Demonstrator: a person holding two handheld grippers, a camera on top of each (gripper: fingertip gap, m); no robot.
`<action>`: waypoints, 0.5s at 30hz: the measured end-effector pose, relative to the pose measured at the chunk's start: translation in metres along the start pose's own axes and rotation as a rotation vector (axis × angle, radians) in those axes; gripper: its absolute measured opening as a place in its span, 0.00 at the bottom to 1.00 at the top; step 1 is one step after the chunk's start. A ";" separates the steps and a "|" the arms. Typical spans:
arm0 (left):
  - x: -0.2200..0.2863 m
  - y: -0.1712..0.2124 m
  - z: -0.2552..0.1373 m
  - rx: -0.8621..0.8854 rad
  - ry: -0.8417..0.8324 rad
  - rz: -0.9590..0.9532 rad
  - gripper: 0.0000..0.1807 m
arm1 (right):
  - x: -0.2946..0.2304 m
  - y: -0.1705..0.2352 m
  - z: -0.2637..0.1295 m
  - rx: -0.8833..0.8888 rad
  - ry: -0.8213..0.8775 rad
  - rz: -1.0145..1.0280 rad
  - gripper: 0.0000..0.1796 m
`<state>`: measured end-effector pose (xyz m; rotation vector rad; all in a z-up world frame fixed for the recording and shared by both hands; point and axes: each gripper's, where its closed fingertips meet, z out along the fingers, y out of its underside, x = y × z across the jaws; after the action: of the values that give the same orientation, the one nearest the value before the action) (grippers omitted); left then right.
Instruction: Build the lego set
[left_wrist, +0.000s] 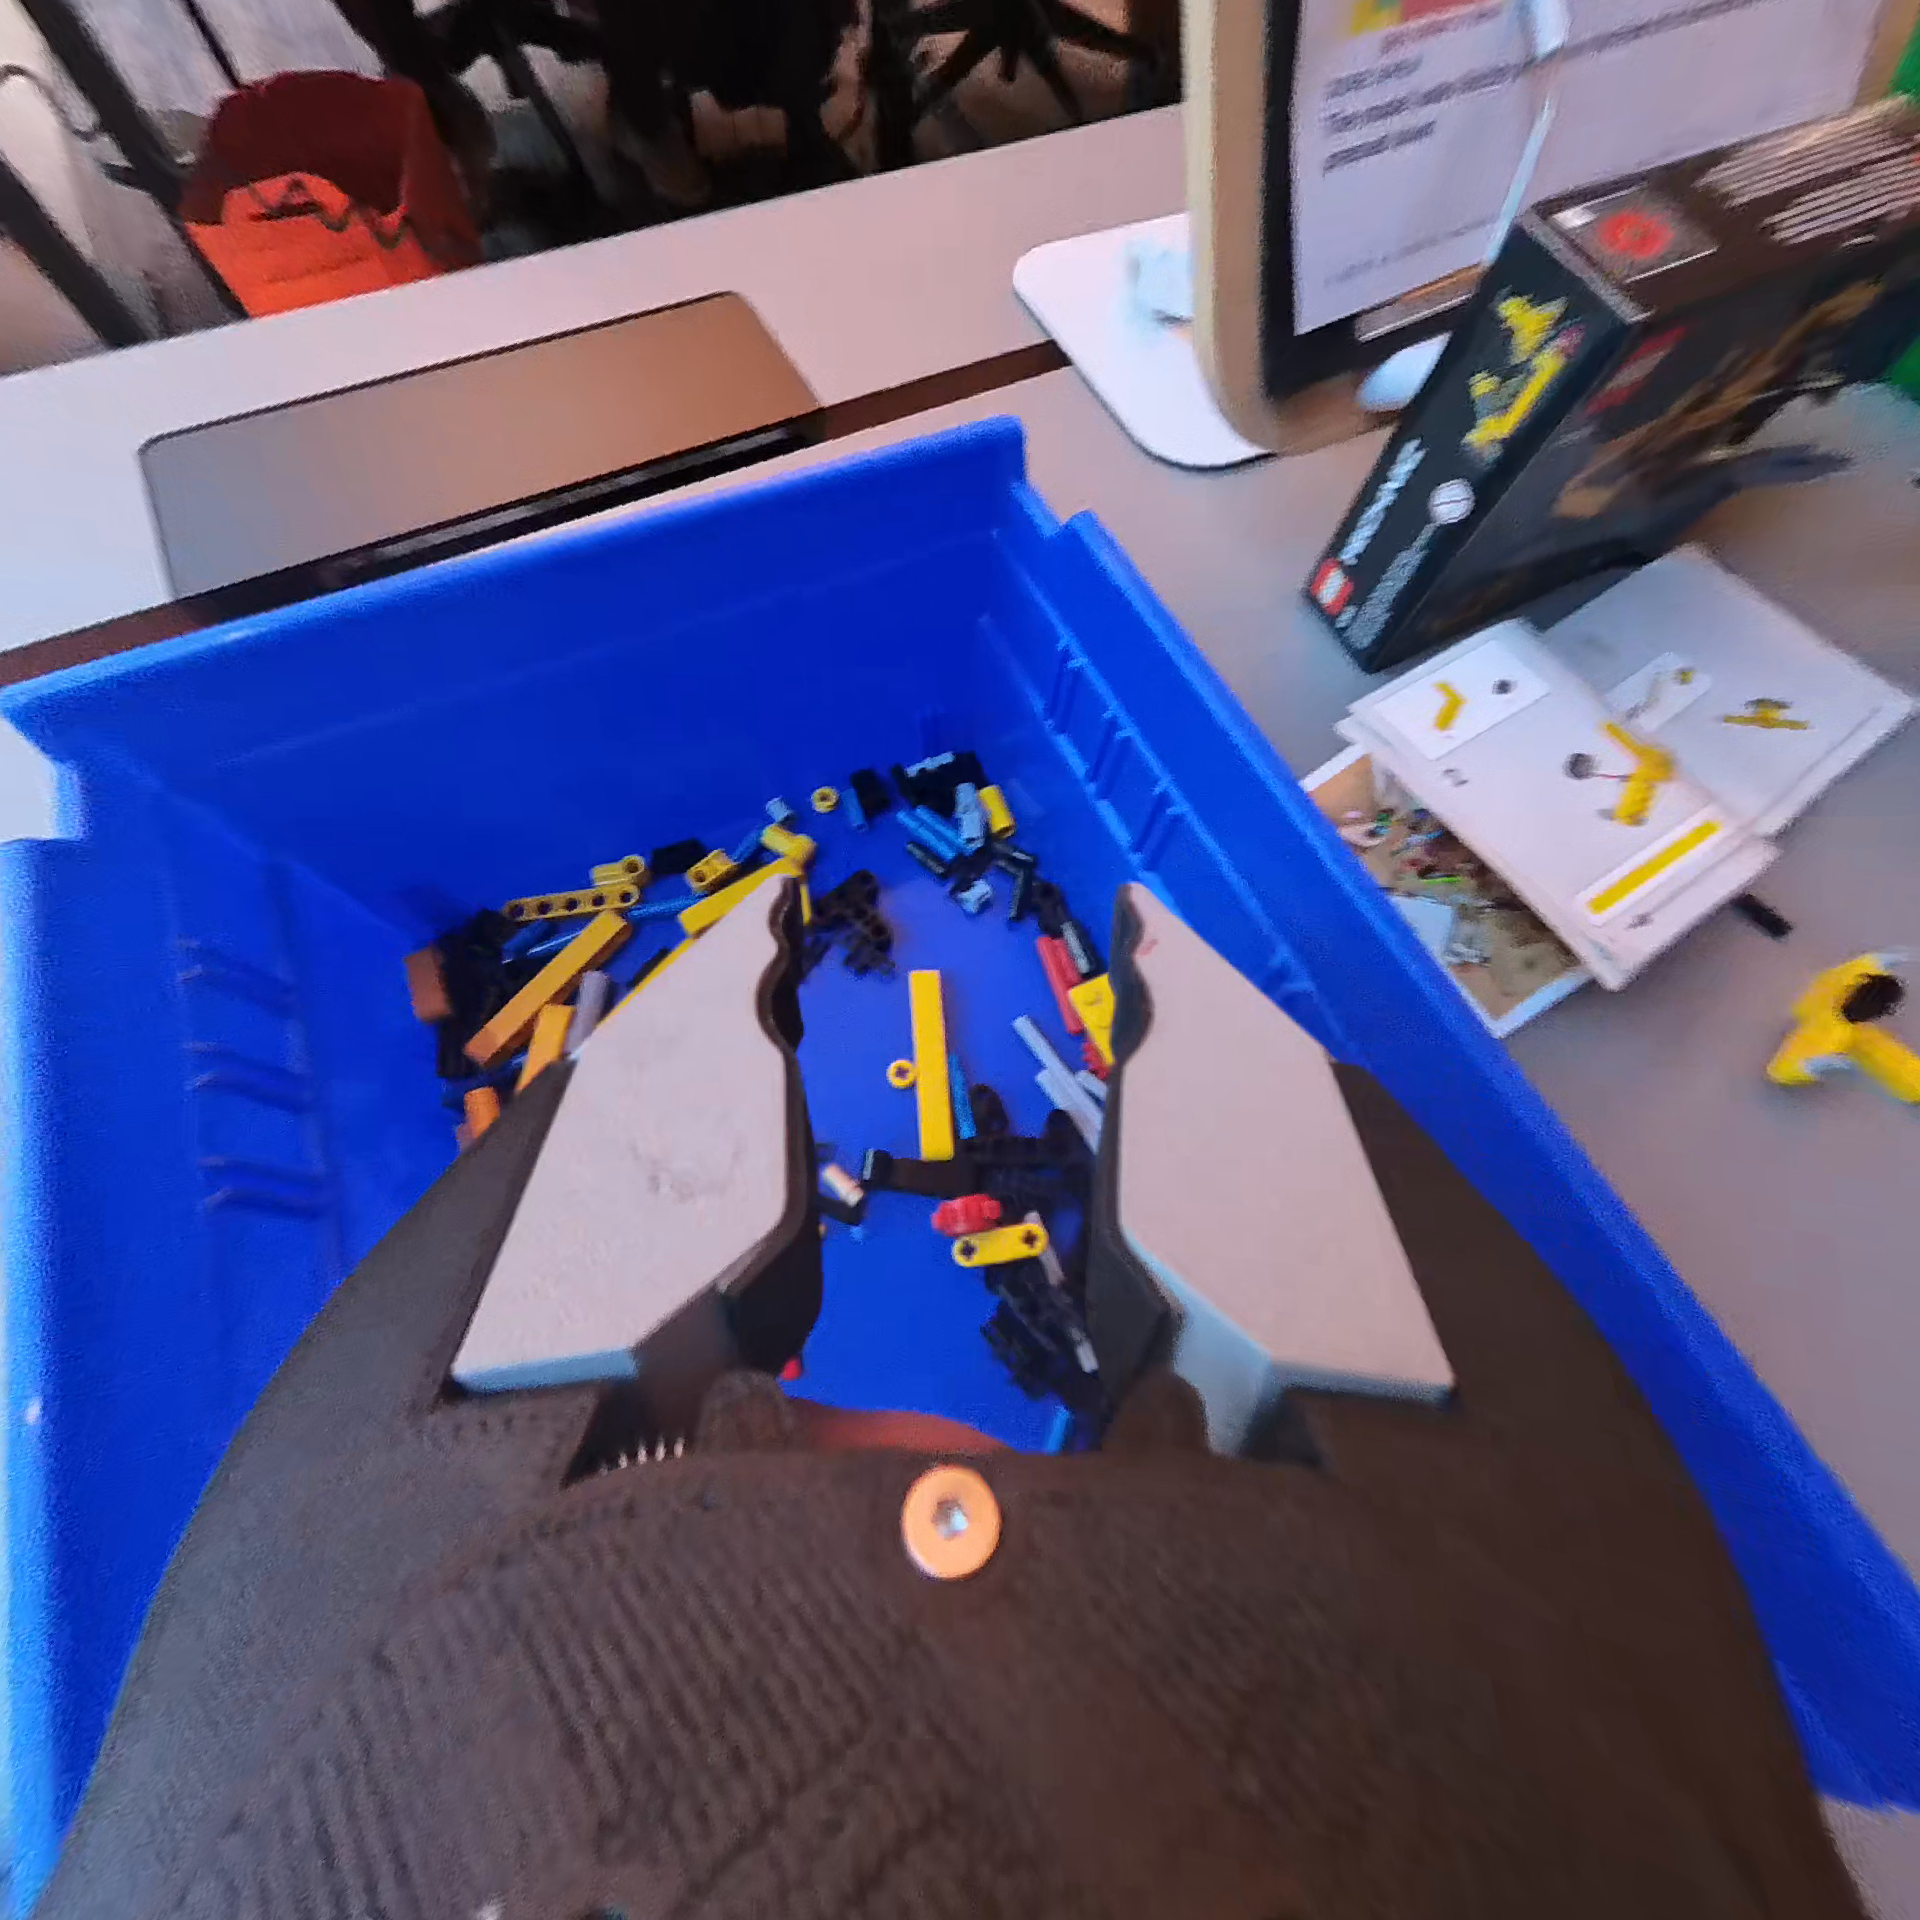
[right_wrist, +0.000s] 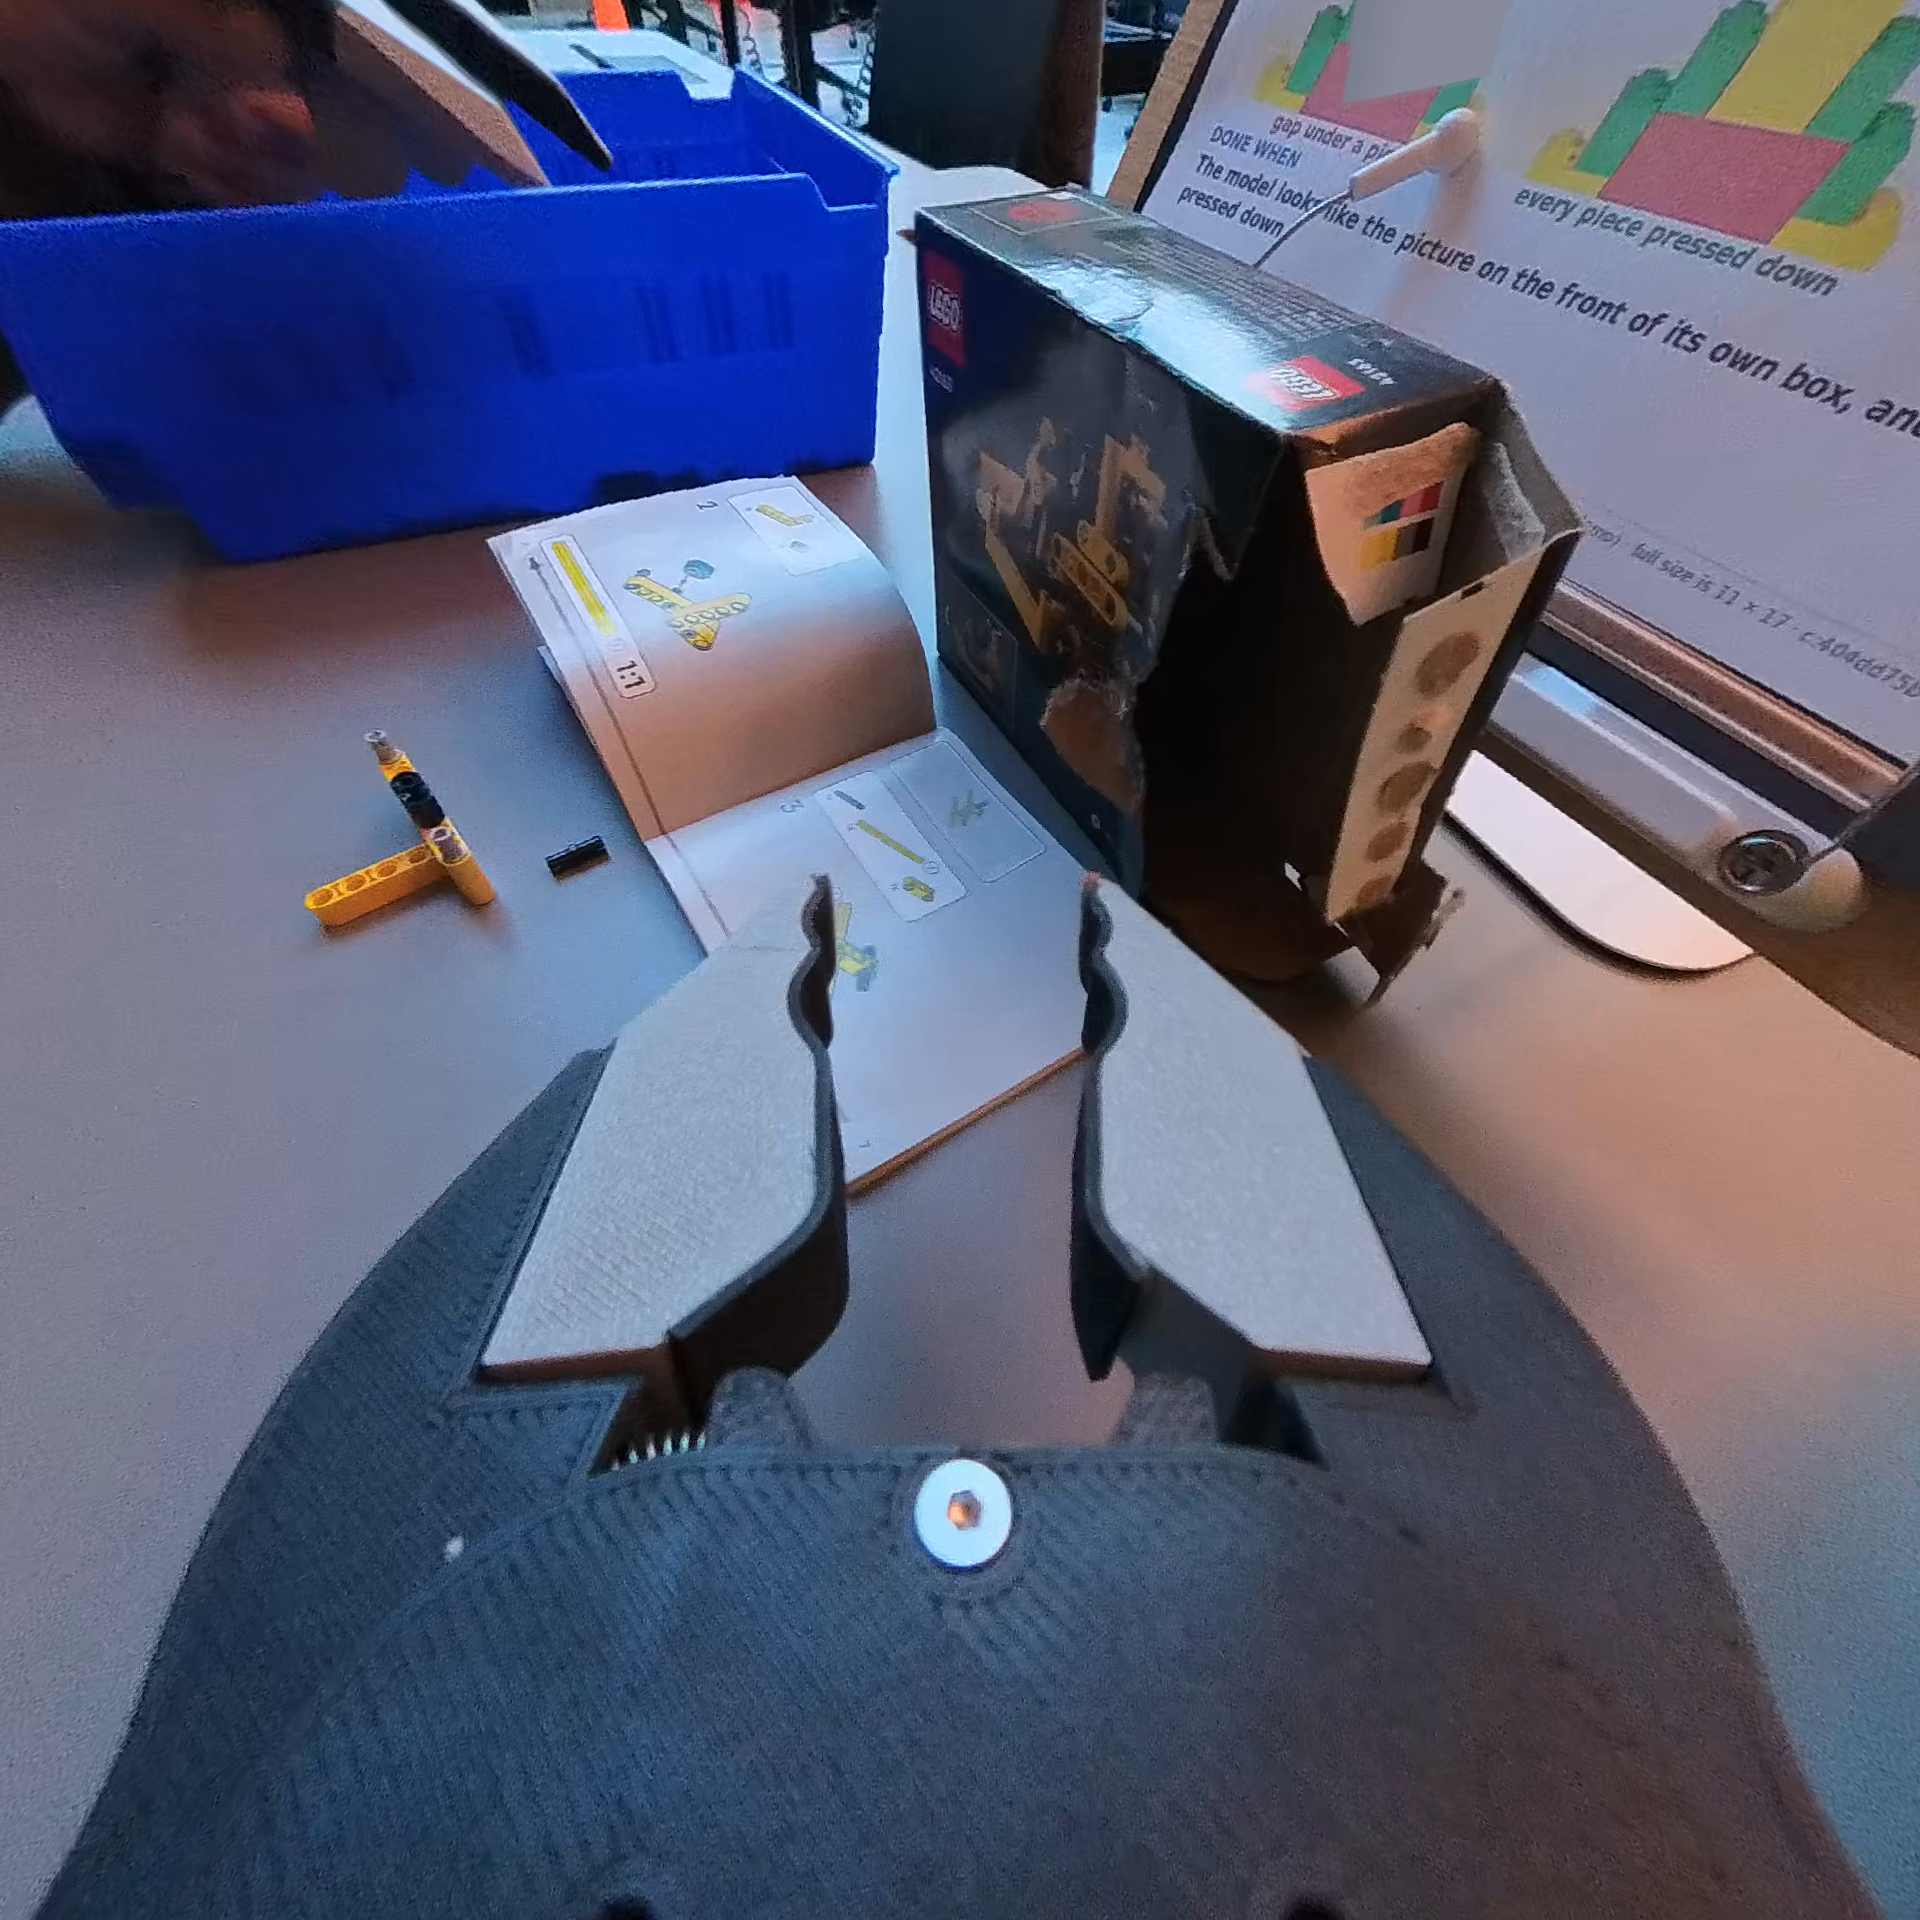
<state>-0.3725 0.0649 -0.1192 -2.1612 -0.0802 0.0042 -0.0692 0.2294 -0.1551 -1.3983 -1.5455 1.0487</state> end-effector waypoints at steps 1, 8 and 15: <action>-0.003 0.002 0.001 -0.006 -0.012 0.002 0.31 | 0.002 0.000 0.001 -0.004 0.002 -0.001 0.25; -0.031 0.015 0.000 -0.054 -0.095 -0.009 0.28 | 0.008 -0.001 0.002 0.005 0.012 0.018 0.24; -0.066 0.011 -0.007 -0.006 -0.208 -0.119 0.00 | 0.007 -0.001 0.002 -0.001 0.011 0.007 0.23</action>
<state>-0.4375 0.0493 -0.1265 -2.1527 -0.3287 0.1611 -0.0720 0.2359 -0.1552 -1.4093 -1.5345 1.0430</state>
